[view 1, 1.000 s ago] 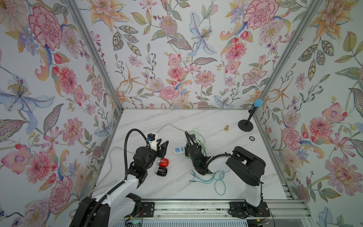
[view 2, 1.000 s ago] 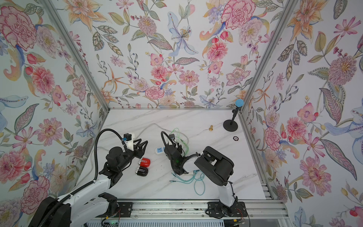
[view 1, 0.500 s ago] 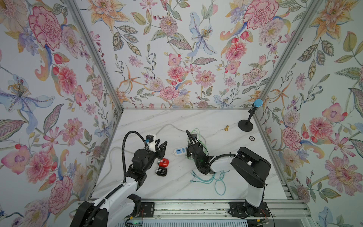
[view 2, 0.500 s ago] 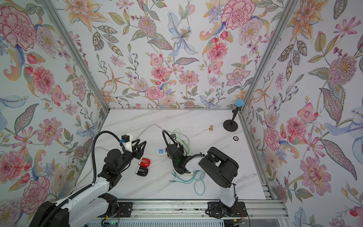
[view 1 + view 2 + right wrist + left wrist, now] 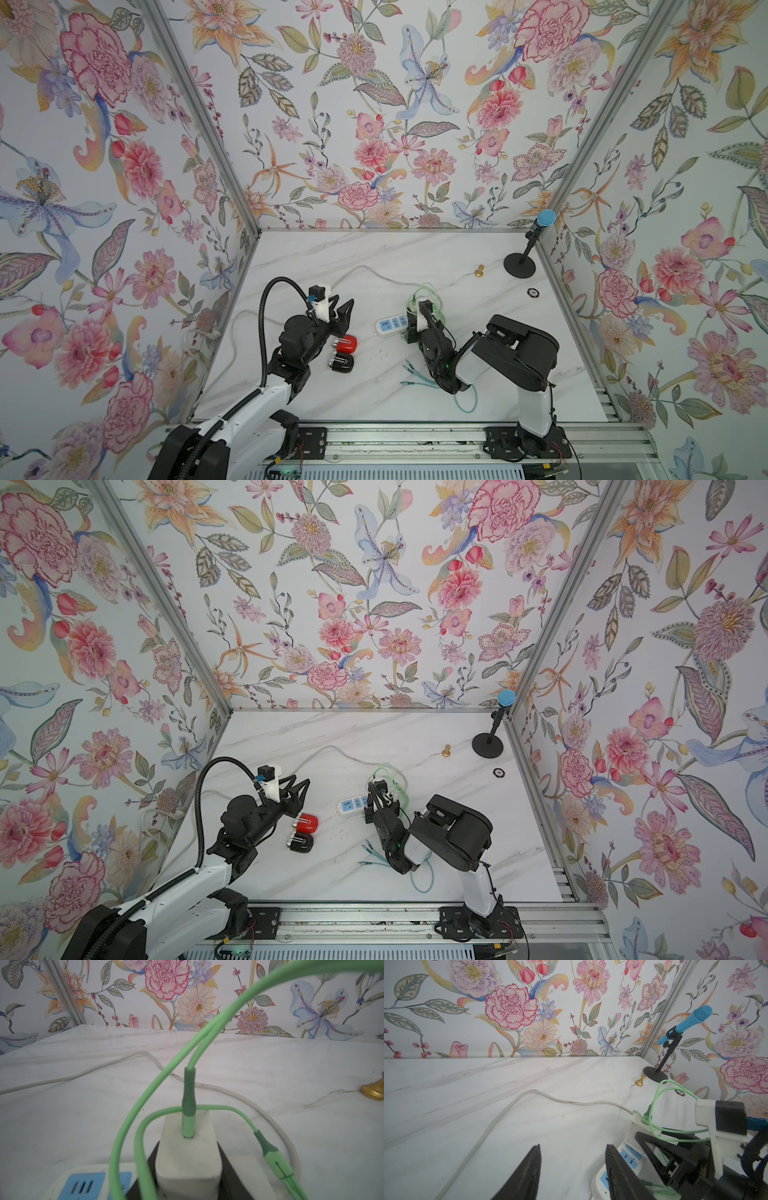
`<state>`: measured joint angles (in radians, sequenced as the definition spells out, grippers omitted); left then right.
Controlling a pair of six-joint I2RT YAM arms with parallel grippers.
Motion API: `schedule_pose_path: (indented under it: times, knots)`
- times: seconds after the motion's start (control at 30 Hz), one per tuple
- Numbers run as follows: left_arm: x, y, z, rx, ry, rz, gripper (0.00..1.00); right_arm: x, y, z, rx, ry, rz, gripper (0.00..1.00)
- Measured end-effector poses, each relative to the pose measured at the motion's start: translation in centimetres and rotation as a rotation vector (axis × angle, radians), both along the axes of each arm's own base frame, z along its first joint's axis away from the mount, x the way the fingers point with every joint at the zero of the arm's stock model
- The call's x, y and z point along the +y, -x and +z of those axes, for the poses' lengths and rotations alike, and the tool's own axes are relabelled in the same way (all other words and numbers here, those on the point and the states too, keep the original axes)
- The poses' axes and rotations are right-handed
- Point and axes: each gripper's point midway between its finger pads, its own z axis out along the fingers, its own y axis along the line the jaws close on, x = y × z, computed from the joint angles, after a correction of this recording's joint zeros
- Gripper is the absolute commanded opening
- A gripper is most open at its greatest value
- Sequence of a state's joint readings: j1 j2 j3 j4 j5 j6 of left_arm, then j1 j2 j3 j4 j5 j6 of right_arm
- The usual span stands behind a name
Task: Charge the electric shaver
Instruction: Insert the plug into the socket.
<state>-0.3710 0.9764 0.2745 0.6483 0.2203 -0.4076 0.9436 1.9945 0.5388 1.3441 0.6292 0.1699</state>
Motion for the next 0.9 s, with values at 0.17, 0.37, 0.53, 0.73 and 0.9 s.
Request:
schedule_pose_path:
  times: [0.17, 0.37, 0.53, 0.73, 0.9]
  knots:
    - [0.0, -0.1, -0.4, 0.013, -0.005, 0.000, 0.52, 0.4, -0.4, 0.0, 0.005, -0.010, -0.009, 0.02]
    - [0.2, -0.3, -0.6, 0.014, -0.009, 0.020, 0.52, 0.6, -0.5, -0.3, 0.074, 0.000, -0.021, 0.02]
    - [0.4, -0.7, -1.3, 0.030, -0.017, 0.037, 0.53, 0.3, 0.0, -1.0, 0.123, -0.009, -0.024, 0.01]
    - [0.7, -1.3, -2.1, 0.051, -0.029, 0.058, 0.52, 0.6, 0.1, -2.2, 0.131, 0.006, -0.057, 0.00]
    - [1.2, -1.9, -1.4, 0.033, -0.022, 0.080, 0.52, 1.1, -0.5, -2.3, 0.149, 0.030, -0.082, 0.00]
